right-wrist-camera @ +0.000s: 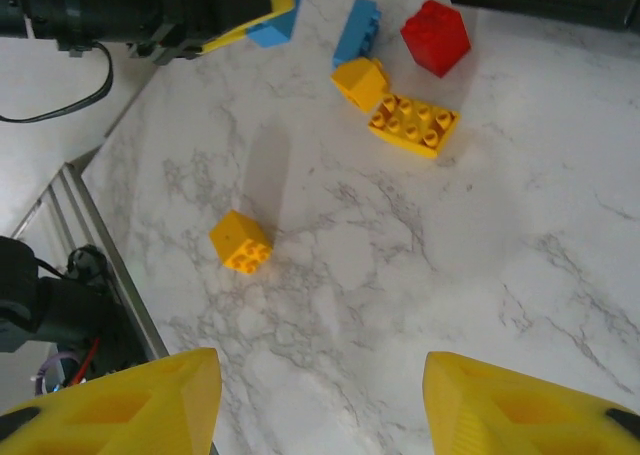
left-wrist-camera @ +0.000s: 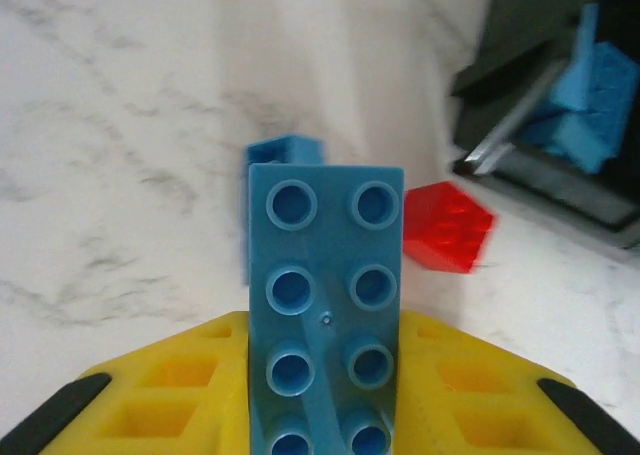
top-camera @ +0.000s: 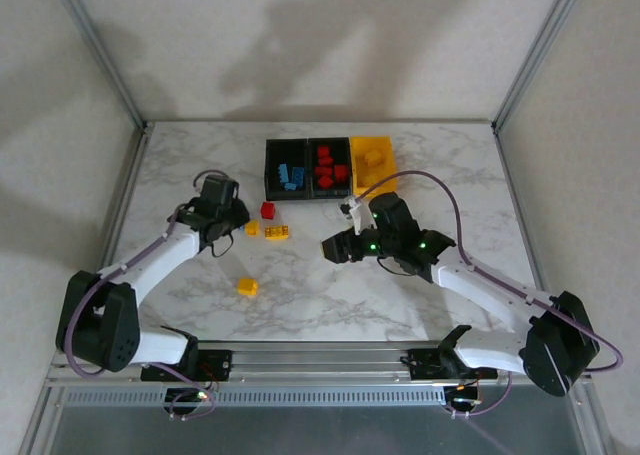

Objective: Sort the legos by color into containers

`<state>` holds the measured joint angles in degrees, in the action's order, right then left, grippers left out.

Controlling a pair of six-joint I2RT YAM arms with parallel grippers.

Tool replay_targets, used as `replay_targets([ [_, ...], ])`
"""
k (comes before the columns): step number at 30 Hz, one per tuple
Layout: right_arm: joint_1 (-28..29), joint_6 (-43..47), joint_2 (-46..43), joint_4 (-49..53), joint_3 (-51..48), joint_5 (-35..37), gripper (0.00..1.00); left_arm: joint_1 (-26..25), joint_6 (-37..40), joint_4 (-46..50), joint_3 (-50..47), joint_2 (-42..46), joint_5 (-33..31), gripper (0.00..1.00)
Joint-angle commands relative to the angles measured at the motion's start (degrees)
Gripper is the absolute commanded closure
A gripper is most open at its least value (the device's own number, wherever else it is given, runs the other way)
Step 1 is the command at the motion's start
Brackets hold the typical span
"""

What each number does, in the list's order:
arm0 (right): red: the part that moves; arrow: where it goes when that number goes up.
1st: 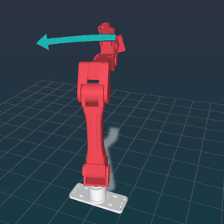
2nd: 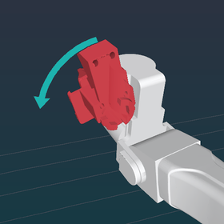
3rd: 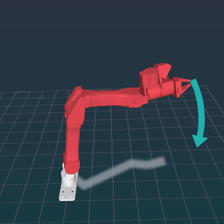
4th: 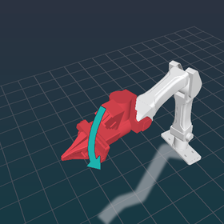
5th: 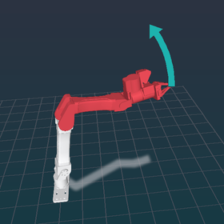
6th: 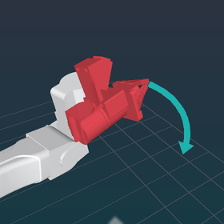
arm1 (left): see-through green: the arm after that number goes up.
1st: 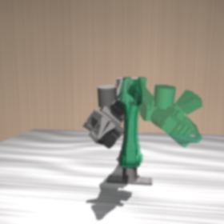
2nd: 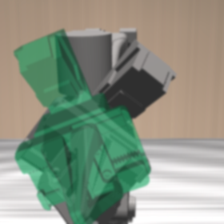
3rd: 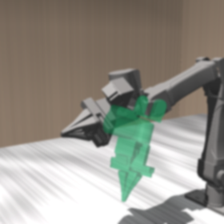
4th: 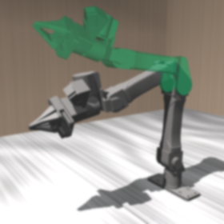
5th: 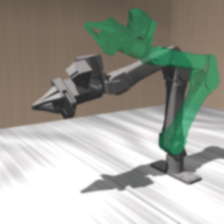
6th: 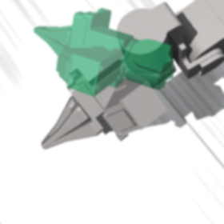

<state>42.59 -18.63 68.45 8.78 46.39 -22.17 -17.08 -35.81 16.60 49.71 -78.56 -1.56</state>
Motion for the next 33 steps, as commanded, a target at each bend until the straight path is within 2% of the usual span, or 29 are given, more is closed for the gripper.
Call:
replay_targets([
  [1, 0.1, 0.1, -0.8, -1.2, 0.2, 0.5, 0.44, -2.9, -0.7, 1.5, 7.2, -4.6, -1.4, 0.76],
  [10, 0.0, -1.9, -3.3, -0.5, -1.0, 5.0, 0.44, -7.2, 0.9, 3.3, 26.7, -22.5, -0.7, 0.76],
  [20, 0.0, -3.0, -5.8, 1.4, -1.5, 7.9, 0.44, -7.7, 2.7, 10.1, 48.2, -40.8, -2.1, 0.76],
  [26, 0.0, -3.2, -7.8, 3.4, -1.1, 9.6, 0.44, -7.2, 2.7, 13.4, 56.4, -47.9, -2.4, 0.73],
  [33, -0.1, -2.9, -9.0, 5.2, -0.6, 11.1, 0.44, -6.8, 2.1, 13.6, 58.1, -50.1, -2.2, 0.65],
])
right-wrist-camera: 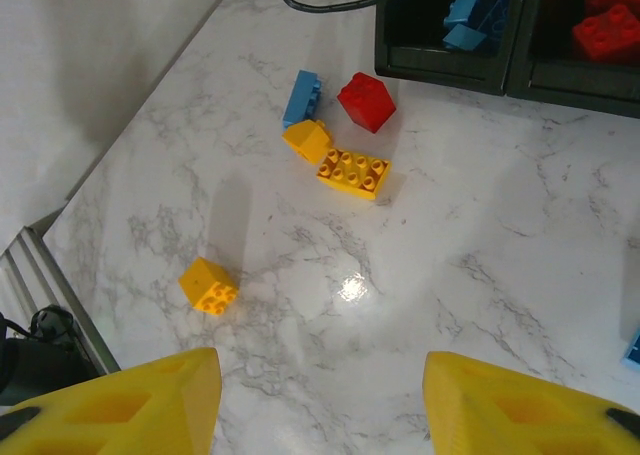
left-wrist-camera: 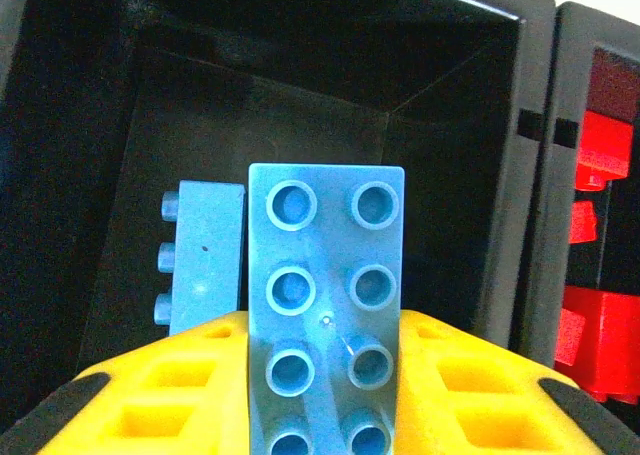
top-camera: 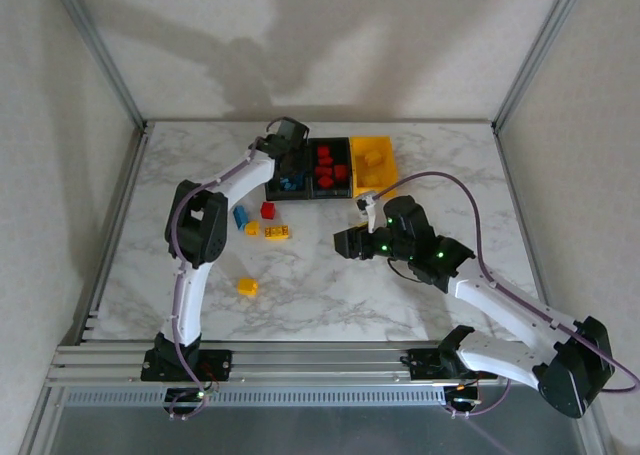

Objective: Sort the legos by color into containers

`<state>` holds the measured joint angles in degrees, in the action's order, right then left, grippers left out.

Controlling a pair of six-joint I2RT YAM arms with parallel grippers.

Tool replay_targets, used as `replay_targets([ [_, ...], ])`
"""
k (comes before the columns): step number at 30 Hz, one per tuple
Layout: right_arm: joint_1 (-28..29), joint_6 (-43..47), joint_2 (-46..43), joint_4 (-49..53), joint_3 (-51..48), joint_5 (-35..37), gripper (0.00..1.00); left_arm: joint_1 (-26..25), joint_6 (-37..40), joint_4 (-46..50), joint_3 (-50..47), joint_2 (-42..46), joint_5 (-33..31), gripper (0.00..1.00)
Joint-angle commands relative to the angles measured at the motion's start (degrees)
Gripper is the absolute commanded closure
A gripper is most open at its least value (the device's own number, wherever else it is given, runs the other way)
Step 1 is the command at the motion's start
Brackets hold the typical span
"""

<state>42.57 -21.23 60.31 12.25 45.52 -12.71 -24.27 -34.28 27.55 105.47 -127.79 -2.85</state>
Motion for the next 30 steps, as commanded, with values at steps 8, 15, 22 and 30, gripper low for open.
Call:
replay_targets([
  [8, -0.2, -0.3, -0.2, 0.9, 0.3, 1.4, 0.44, 0.4, 0.6, 2.9, 2.0, 1.3, -1.0, 0.47],
  [15, -0.2, -0.6, 0.7, -0.3, 0.5, 0.8, 0.44, 0.0, 0.7, 1.6, -3.1, 9.0, -0.3, 0.46],
  [22, 0.0, -0.1, 2.9, -1.5, 2.2, -0.1, 0.44, -0.1, 1.3, -1.4, -18.0, 24.4, -1.0, 0.45],
  [30, 2.1, 0.0, 8.5, -5.1, 4.1, 2.3, 0.42, 1.2, 0.2, -0.9, -33.3, 37.3, -2.2, 0.39],
])
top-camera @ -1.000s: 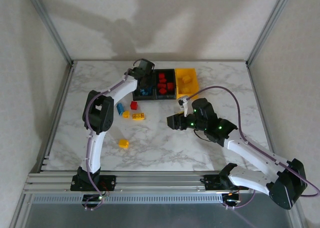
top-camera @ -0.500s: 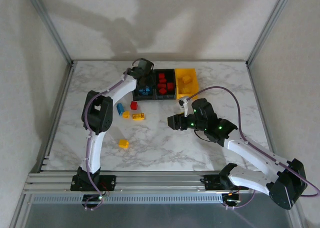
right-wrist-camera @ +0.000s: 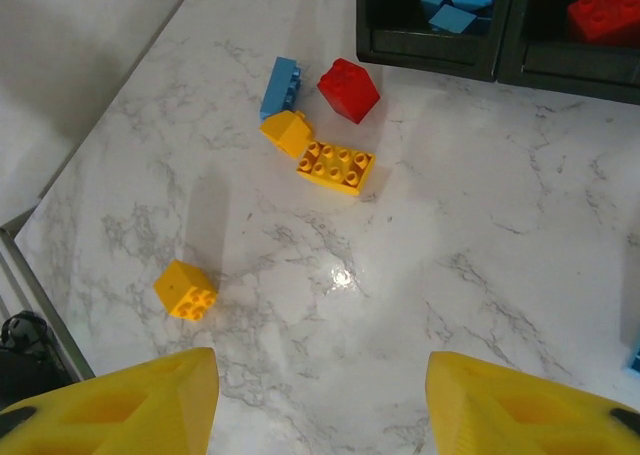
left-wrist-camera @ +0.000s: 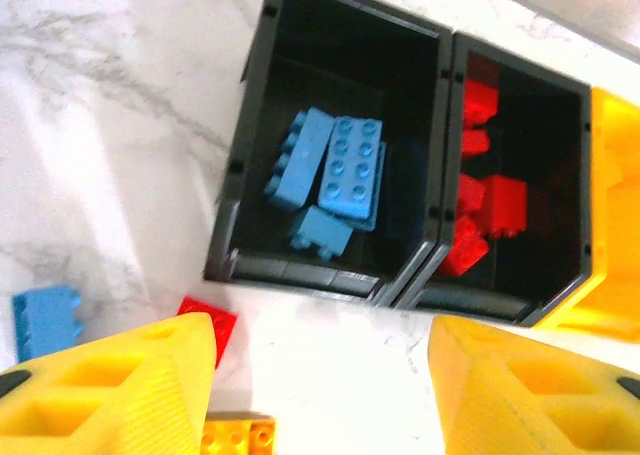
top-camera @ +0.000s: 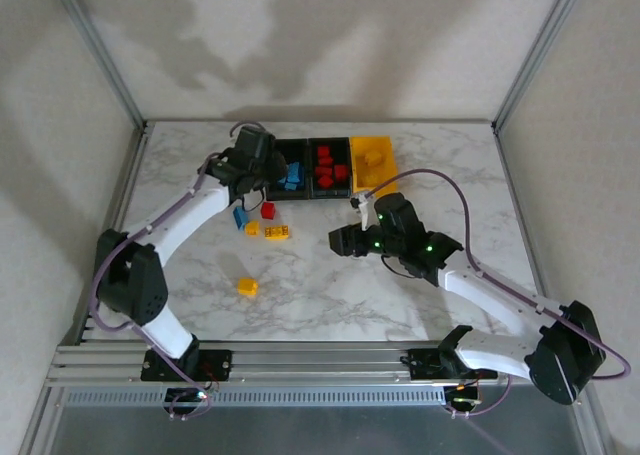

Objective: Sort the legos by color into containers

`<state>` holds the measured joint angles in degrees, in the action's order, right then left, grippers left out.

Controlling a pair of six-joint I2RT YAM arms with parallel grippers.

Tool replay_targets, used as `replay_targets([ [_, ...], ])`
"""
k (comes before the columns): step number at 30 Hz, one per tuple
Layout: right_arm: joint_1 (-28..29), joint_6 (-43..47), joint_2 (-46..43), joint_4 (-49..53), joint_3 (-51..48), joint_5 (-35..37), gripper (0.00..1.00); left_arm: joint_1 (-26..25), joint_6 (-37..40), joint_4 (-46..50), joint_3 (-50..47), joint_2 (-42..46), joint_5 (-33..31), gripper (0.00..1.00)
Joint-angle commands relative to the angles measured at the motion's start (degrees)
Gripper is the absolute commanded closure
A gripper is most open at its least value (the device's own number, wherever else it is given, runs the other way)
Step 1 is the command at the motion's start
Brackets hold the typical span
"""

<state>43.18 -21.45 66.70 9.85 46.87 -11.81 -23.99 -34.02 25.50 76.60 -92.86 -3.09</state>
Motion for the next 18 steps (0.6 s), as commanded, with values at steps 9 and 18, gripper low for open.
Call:
replay_targets([
  [9, 8.0, 1.2, 11.2, -7.7, 8.7, 5.3, 0.4, 7.3, -1.1, -0.5, -17.1, 7.4, -3.5, 0.36],
  [18, 13.3, -0.8, 17.0, -8.8, 11.1, 10.9, 0.4, 9.4, -1.1, -4.0, -16.6, -1.0, -3.9, 0.32],
])
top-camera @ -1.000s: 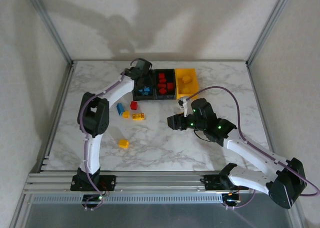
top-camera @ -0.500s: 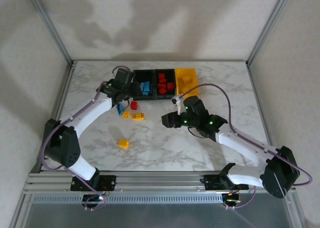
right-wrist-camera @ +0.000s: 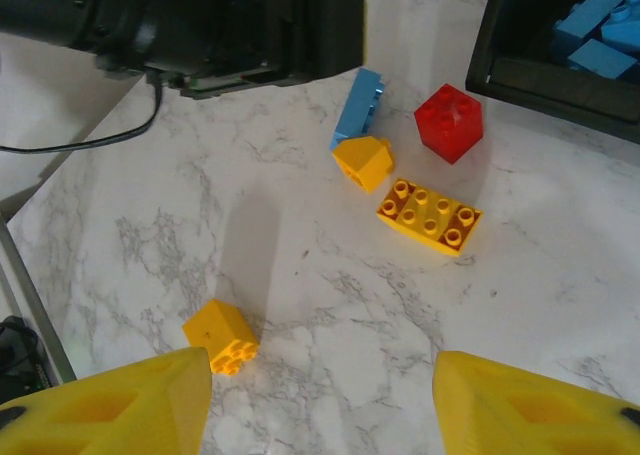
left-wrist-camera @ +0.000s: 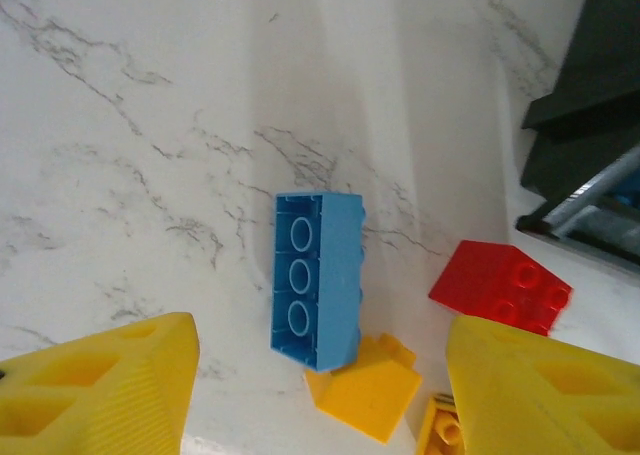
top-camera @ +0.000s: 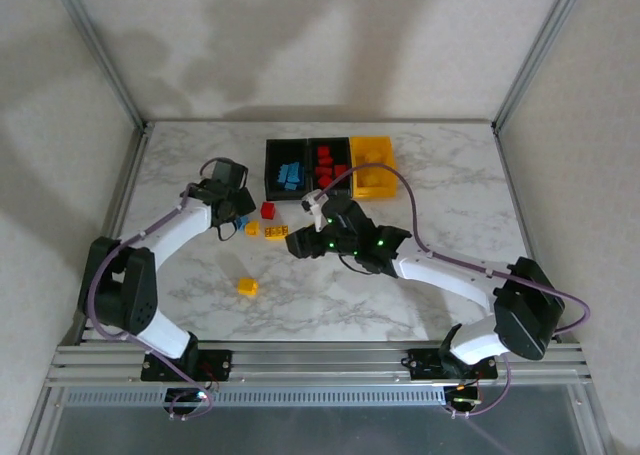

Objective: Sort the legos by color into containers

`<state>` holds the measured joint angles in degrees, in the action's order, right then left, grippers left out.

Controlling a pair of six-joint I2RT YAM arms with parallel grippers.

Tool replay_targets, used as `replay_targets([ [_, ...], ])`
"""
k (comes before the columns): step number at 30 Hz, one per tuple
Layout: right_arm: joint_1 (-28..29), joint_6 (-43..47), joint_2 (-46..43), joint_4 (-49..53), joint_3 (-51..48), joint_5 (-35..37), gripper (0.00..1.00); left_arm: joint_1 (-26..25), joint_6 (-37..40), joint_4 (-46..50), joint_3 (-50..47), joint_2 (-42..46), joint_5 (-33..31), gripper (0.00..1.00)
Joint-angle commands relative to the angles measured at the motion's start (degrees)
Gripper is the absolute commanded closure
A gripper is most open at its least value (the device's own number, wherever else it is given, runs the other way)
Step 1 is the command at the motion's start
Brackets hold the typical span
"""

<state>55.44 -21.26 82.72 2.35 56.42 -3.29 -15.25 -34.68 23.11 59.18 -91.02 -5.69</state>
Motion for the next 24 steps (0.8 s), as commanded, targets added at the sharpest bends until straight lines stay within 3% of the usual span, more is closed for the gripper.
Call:
replay_targets([
  [1, 1.3, -1.1, 1.0, -1.3, 1.6, 2.5, 0.4, 0.7, -0.5, -2.0, 1.1, -3.8, -1.1, 0.32],
  [12, 1.4, -1.2, 0.5, -0.2, 1.1, 3.3, 0.41, 1.7, 0.0, -3.0, 3.8, -11.9, -3.0, 0.4],
  [24, 1.3, -1.1, 0.3, 0.4, 1.2, 3.8, 0.42, 1.9, 0.6, -3.8, 3.5, -13.0, -2.3, 0.57],
])
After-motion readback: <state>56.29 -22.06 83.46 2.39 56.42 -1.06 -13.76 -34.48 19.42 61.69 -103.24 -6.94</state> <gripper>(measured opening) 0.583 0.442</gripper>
